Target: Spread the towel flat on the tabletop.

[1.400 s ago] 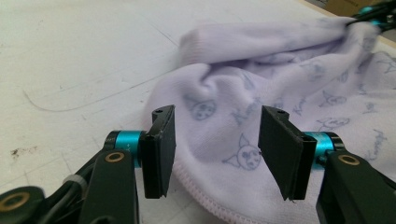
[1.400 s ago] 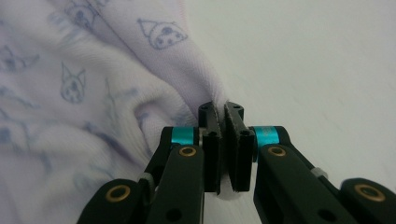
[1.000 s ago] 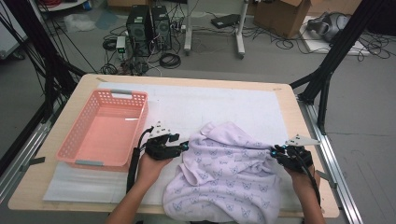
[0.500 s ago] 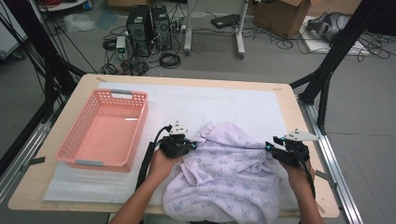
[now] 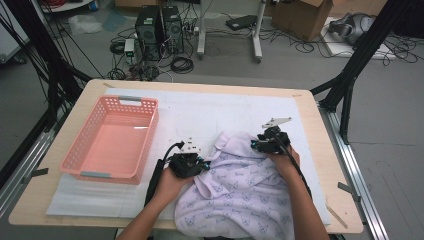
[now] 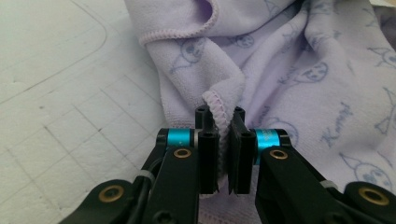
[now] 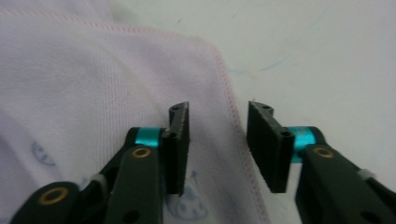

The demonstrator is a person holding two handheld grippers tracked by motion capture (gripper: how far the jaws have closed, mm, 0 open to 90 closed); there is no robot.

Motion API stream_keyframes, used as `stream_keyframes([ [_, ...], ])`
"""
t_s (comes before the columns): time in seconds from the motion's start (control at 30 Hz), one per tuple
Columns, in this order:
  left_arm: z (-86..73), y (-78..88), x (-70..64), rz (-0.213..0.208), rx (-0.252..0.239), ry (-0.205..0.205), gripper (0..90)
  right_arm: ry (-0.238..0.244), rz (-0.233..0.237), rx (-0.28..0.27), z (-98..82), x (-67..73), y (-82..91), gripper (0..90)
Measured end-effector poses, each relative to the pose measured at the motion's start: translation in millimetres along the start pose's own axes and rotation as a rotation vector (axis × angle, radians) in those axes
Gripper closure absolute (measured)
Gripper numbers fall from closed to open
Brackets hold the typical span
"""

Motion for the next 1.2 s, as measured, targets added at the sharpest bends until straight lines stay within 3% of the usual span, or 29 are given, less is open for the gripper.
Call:
stream_keyframes([
  [0.07, 0.2, 0.8, -0.4, -0.003, -0.003, -0.001, 84.1, -0.01, 0.032, 0.011, 1.0, -1.1, 0.2, 84.1],
  [0.13, 0.2, 2.1, -1.4, -0.007, -0.009, -0.006, 84.0, 0.03, -0.088, 0.019, 1.3, -0.1, 5.7, 86.2],
  [0.17, -0.2, 2.5, -2.2, -0.008, -0.012, -0.009, 84.0, 0.026, -0.138, 0.019, 0.6, -3.0, 10.1, 86.4],
  [0.27, -2.5, 0.9, -4.6, -0.016, -0.006, -0.011, 84.0, -0.066, -0.268, -0.057, -4.2, -22.6, 31.9, 86.6],
  [0.37, -3.5, -2.4, -7.5, -0.03, -0.005, -0.009, 83.7, -0.141, -0.406, -0.088, -12.6, -42.2, 52.7, 86.5],
  [0.43, -3.0, -4.1, -8.2, -0.034, -0.011, 0.003, 80.6, -0.188, -0.435, -0.076, -19.6, -53.2, 61.4, 86.4],
  [0.5, -1.6, -4.0, -7.3, -0.034, -0.023, 0.02, 70.3, -0.202, -0.459, -0.053, -26.8, -59.2, 65.0, 86.2],
  [0.57, 0.1, -0.2, -4.9, -0.017, -0.049, 0.037, 57.3, -0.21, -0.467, -0.061, -32.8, -62.0, 68.1, 85.9],
  [0.63, 3.5, 4.4, -0.9, -0.004, -0.086, 0.06, 50.5, -0.215, -0.472, -0.062, -37.2, -63.0, 69.6, 85.4],
  [0.73, 11.9, 10.6, 8.6, 0.019, -0.132, 0.078, 48.4, -0.198, -0.447, -0.074, -40.2, -61.4, 69.8, 84.9],
  [0.83, 23.8, 9.0, 19.4, 0.058, -0.14, 0.064, 48.5, -0.179, -0.424, -0.09, -41.0, -58.8, 70.8, 84.9],
  [0.93, 32.4, -1.6, 31.8, 0.087, -0.138, 0.074, 49.7, -0.179, -0.405, -0.1, -41.4, -58.0, 71.8, 84.9],
  [1.07, 35.1, -24.0, 41.6, 0.077, -0.121, 0.099, 50.9, -0.176, -0.368, -0.121, -42.5, -57.8, 73.8, 84.8],
  [1.13, 32.7, -38.1, 41.4, 0.04, -0.073, 0.108, 50.9, -0.179, -0.346, -0.136, -43.3, -58.6, 75.2, 84.9],
  [1.2, 31.2, -49.6, 37.2, 0.028, -0.028, 0.085, 51.2, -0.187, -0.32, -0.148, -43.8, -59.6, 75.7, 84.9],
])
Point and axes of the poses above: each handheld gripper's, and its own axes: y roughly backward along the jaws, z roughly out of its top, x roughly to its left, the point moved 1 cm from there along -y, roughly forward along the jaws, and after that the axes turned 13 degrees about -y, right-handed, at the moved point
